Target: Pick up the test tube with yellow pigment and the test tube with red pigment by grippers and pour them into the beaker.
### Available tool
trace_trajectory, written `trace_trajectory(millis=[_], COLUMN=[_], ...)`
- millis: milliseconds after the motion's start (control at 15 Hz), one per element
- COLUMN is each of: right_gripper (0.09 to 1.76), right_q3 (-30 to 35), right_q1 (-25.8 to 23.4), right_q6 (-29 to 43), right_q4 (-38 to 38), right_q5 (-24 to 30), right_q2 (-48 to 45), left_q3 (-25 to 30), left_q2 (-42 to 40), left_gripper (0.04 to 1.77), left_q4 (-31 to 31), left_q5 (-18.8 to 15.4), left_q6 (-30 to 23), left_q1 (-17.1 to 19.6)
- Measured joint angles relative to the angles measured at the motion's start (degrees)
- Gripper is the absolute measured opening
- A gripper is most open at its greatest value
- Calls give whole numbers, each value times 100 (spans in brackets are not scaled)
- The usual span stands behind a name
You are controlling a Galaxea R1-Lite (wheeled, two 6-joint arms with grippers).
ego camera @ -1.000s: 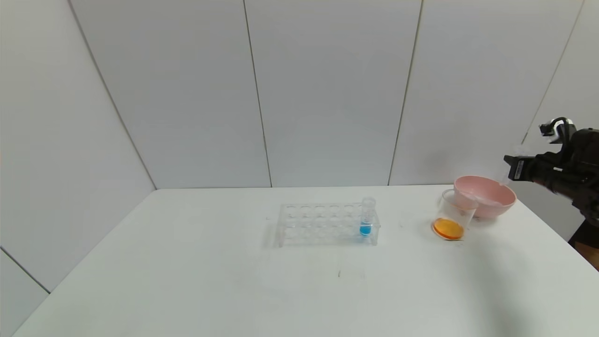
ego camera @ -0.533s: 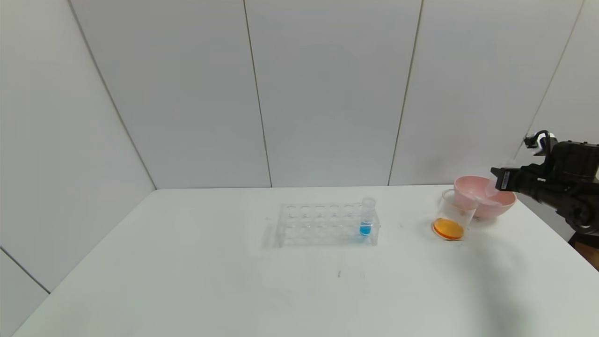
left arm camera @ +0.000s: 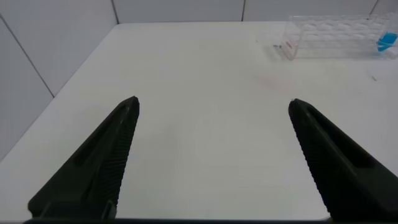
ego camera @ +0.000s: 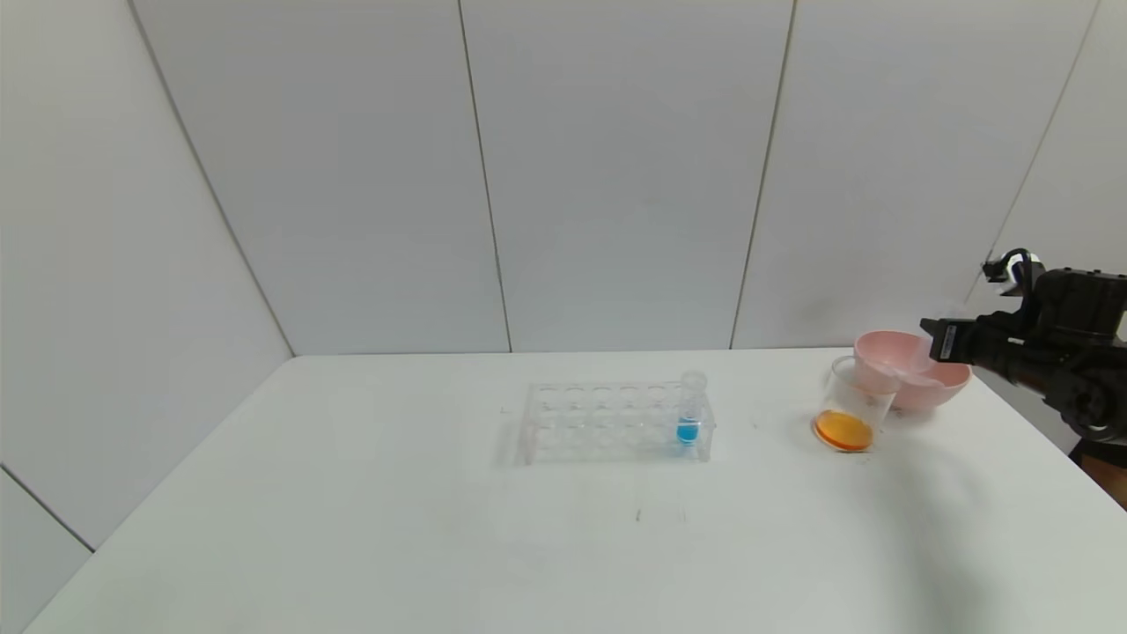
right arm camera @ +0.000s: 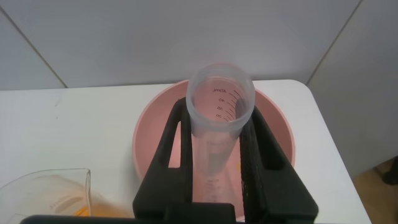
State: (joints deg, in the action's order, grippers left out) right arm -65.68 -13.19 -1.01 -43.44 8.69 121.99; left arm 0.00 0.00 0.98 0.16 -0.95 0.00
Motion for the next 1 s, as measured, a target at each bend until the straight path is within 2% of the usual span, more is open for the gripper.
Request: trace_trajectory(millis=[333,533,667,1000], right_gripper=[50,86,105,136], right_q3=[-11,-57,-66,-77], right_q1=[-4,-15,-12,-4], right_q6=[-10,-10,-24,-33], right_q4=[-18,-16,-46,-60], right_q5=[0,6,-18,-35], right_q2=[28,74,94,87], left_q3=[0,0,0,0], left_q2=[0,0,0,0], left_gripper=[172,172,172,172], left_q4=[0,-2,0,0], left_q5=[0,0,0,0], left_q6=[0,0,0,2], left_q1=[0,0,0,0])
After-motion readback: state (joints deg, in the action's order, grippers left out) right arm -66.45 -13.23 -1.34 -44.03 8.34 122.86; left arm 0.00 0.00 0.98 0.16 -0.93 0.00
